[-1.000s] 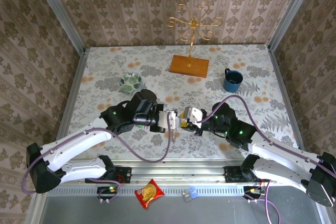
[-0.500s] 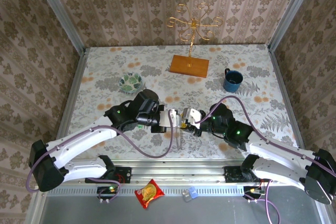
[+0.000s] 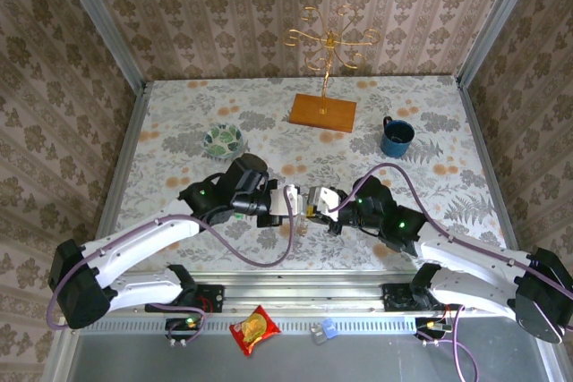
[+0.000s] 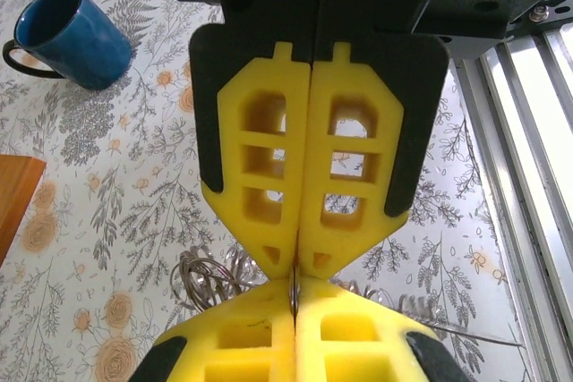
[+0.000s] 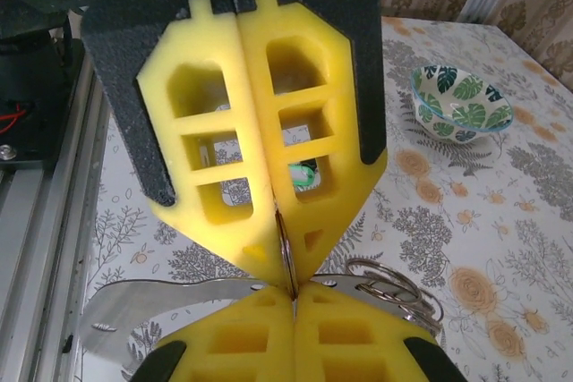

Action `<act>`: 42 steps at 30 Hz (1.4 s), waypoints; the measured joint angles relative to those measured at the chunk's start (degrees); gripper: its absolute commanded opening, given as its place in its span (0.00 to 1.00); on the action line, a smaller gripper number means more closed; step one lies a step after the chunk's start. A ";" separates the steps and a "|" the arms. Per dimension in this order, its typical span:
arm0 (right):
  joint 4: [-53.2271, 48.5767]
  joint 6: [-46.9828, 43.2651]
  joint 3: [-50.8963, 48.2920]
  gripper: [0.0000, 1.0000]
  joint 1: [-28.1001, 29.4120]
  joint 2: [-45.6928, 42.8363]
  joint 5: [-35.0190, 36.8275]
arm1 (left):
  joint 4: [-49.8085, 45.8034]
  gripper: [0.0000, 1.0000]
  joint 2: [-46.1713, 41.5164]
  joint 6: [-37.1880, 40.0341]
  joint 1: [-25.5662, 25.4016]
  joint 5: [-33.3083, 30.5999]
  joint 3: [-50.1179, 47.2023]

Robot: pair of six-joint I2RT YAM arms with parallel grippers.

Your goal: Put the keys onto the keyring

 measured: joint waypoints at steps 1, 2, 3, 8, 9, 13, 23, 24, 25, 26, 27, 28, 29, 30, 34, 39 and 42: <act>0.13 -0.02 -0.04 0.00 0.02 0.20 0.00 | 0.42 0.00 -0.20 -0.04 0.13 0.15 -0.48; 0.20 -0.02 -0.13 0.00 0.04 0.37 0.00 | 0.83 0.00 -0.35 -0.11 0.20 0.28 -0.90; 0.22 -0.02 -0.26 0.00 0.04 0.39 -0.07 | 1.22 0.00 -0.52 -0.22 0.20 0.33 -1.40; 1.38 0.00 -1.11 0.00 0.22 0.52 -0.20 | 3.19 0.05 -1.46 -0.57 0.20 0.31 -3.32; 1.64 0.00 -1.18 0.00 0.22 0.68 -0.17 | 3.58 0.05 -1.64 -0.66 0.20 0.28 -3.67; 2.73 0.02 -1.88 0.00 0.20 1.03 -0.17 | 4.70 0.10 -1.92 -0.96 0.20 0.13 -4.76; 3.37 0.00 -2.23 0.00 0.20 1.14 -0.17 | 6.56 0.08 -2.14 -1.49 0.22 -1.79 -6.88; 3.37 0.00 -2.23 0.00 0.20 1.20 -0.17 | 6.56 0.05 -2.14 -1.51 0.22 -1.88 -6.95; 3.43 0.00 -2.23 0.00 0.20 1.31 -0.15 | 6.56 0.02 -2.21 -1.49 0.22 -2.05 -6.99; 3.54 0.00 -2.23 0.00 0.20 1.49 -0.15 | 6.56 0.00 -2.27 -1.53 0.22 -2.23 -7.10; 3.58 0.00 -2.23 0.00 0.20 1.62 -0.15 | 6.54 0.00 -2.40 -1.62 0.22 -2.27 -7.21; 3.58 0.00 -2.23 0.00 0.20 1.70 -0.17 | 6.51 0.00 -2.47 -1.62 0.22 -2.32 -7.28; 3.61 -0.02 -2.23 0.00 0.20 1.79 -0.17 | 6.49 0.00 -2.47 -1.64 0.22 -2.34 -7.28; 3.58 -0.02 -2.23 0.00 0.20 1.81 -0.17 | 6.49 0.00 -2.47 -1.64 0.26 -2.34 -7.30; 3.78 -0.31 -2.23 0.15 0.20 1.90 -0.15 | 6.38 0.00 -2.80 -1.62 0.44 -2.25 -7.32; 3.98 -0.44 -2.23 0.18 0.22 2.25 -0.17 | 6.38 0.00 -3.19 -1.55 0.52 -2.03 -7.32; 3.98 -0.44 -2.23 0.18 0.33 2.56 -0.17 | 6.38 0.00 -3.19 -1.51 0.52 -1.70 -7.32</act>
